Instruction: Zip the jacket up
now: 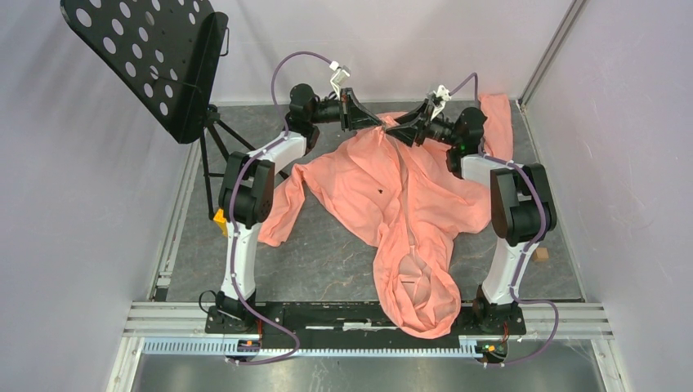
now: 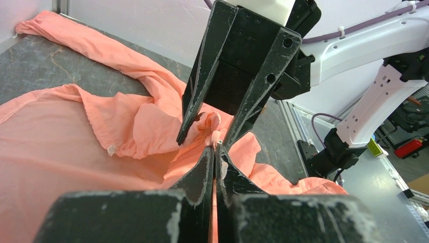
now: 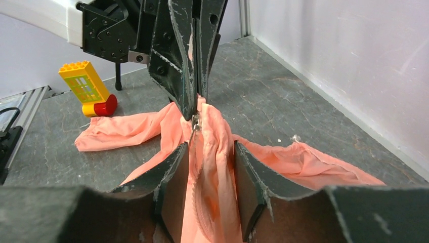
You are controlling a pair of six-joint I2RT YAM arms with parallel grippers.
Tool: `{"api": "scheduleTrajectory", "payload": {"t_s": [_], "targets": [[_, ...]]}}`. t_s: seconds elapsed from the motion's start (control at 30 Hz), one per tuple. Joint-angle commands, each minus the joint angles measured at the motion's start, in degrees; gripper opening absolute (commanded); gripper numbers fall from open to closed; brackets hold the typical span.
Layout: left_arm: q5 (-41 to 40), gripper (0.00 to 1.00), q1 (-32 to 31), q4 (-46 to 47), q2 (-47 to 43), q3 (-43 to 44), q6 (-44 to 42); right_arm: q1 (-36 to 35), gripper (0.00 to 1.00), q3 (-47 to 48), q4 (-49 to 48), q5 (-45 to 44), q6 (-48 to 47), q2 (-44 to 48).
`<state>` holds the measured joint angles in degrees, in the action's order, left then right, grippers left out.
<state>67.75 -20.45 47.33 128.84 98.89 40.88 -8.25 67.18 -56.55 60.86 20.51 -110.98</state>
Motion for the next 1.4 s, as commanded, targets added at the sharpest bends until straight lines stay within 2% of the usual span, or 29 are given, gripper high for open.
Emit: {"api": "scheduleTrajectory", "payload": {"t_s": [0.0, 0.17, 0.27, 0.53, 0.67, 0.9, 1.0, 1.27, 1.37], "targets": [[0.2, 0.02, -0.3, -1.2, 0.1, 2.6, -1.9, 0.4, 0.45, -0.7, -9.4, 1.8, 5.3, 0.8], [-0.2, 0.02, -0.3, -3.9, -0.1, 2.7, -3.9, 1.1, 0.50, 0.3, -18.9, 1.7, 15.7, -1.5], [-0.3, 0.02, -0.4, -3.8, -0.1, 2.8, -3.8, 1.0, 0.46, 1.5, -20.8, 1.7, 18.9, -2.6], [0.1, 0.02, -0.5, -2.6, -0.2, 2.7, -2.9, 1.1, 0.37, 2.5, -20.9, 0.7, 19.8, -3.7], [0.3, 0.02, -0.6, -1.8, -0.1, 2.7, -2.2, 1.1, 0.27, 3.2, -21.3, 0.0, 20.8, -4.4], [0.6, 0.02, -0.9, -1.6, -0.2, 2.8, -2.0, 0.9, 0.18, 3.9, -20.9, -0.7, 20.9, -5.0], [0.8, 0.02, -0.9, -1.5, -0.3, 2.8, -1.9, 0.8, 0.01, 3.6, -21.4, -2.0, 21.0, -5.0], [0.5, 0.02, -1.5, -4.7, 0.2, 4.1, -3.3, 0.2, 0.00, 4.4, -25.5, -5.6, 26.2, -5.7], [-0.6, 0.02, -2.3, -13.3, -0.4, 5.2, -10.0, -0.4, 0.00, 5.3, -26.4, -6.5, 27.7, -6.2]]}}
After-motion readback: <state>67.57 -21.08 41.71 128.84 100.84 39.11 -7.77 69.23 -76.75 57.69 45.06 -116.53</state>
